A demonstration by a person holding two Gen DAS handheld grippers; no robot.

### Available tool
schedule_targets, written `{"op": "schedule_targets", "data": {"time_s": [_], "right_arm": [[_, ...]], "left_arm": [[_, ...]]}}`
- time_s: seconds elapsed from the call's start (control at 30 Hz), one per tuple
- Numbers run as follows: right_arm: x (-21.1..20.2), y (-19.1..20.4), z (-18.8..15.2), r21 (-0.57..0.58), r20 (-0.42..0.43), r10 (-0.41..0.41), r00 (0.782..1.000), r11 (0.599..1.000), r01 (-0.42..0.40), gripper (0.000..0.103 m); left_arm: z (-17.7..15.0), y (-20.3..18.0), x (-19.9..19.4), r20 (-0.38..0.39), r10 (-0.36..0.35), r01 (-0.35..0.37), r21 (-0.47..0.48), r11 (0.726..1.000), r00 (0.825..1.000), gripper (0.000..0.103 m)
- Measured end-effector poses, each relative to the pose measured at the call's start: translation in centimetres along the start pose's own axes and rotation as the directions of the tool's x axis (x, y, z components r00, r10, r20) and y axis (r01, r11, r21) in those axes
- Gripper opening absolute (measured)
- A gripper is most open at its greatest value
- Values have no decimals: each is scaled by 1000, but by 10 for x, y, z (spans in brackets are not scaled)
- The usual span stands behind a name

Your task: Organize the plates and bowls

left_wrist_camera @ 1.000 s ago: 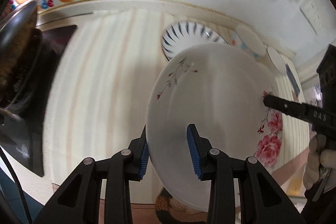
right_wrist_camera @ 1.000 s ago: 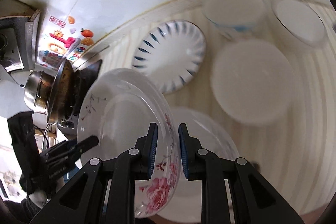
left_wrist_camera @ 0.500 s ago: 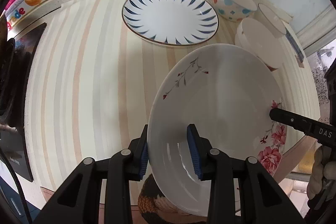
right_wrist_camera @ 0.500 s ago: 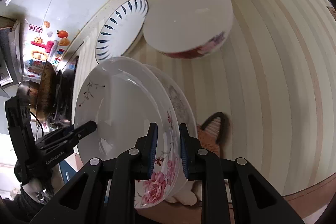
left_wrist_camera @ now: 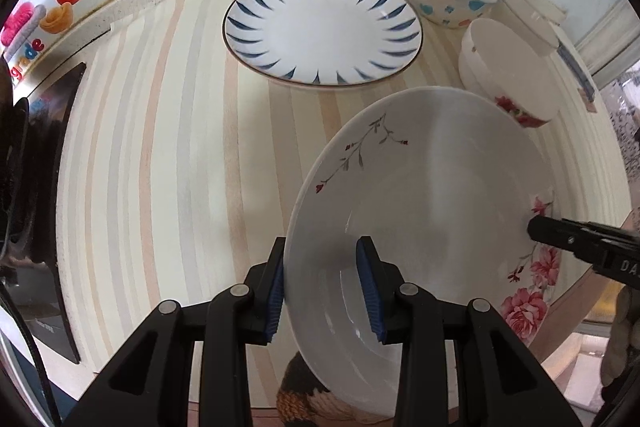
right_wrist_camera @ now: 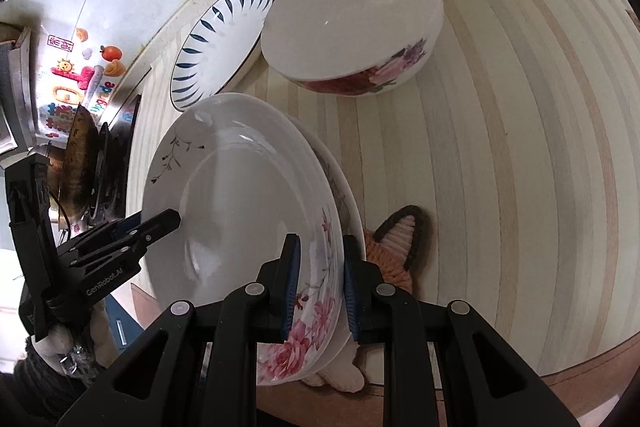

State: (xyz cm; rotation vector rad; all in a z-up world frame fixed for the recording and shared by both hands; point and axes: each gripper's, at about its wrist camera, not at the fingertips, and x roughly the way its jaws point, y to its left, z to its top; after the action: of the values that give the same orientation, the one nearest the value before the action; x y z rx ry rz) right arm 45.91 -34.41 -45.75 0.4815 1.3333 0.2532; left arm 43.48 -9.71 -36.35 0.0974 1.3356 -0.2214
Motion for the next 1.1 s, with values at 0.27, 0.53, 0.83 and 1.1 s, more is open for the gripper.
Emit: {"op": "schedule_targets", "data": {"time_s": [0.27,0.53,0.83,1.1], "right_arm": [[0,0,2,23,-48,-2,999,1000,3,25],[-45,-6,14,82,-23,-26,999,996,28,27],[-51,78,117,39,68,6,998,999,-9,36],[46,91,199,33,-51,-158,986,987,160,35]], "left_arm": [[-1,2,5,-15,0,0,4,1000,1000,31],[14,25,-32,40,-29,30,-47,998,999,32],[109,79,-38,88,-24,34,-111,993,996,32],[166,103,33,-39,-26,22,-96,995,999,32]]}}
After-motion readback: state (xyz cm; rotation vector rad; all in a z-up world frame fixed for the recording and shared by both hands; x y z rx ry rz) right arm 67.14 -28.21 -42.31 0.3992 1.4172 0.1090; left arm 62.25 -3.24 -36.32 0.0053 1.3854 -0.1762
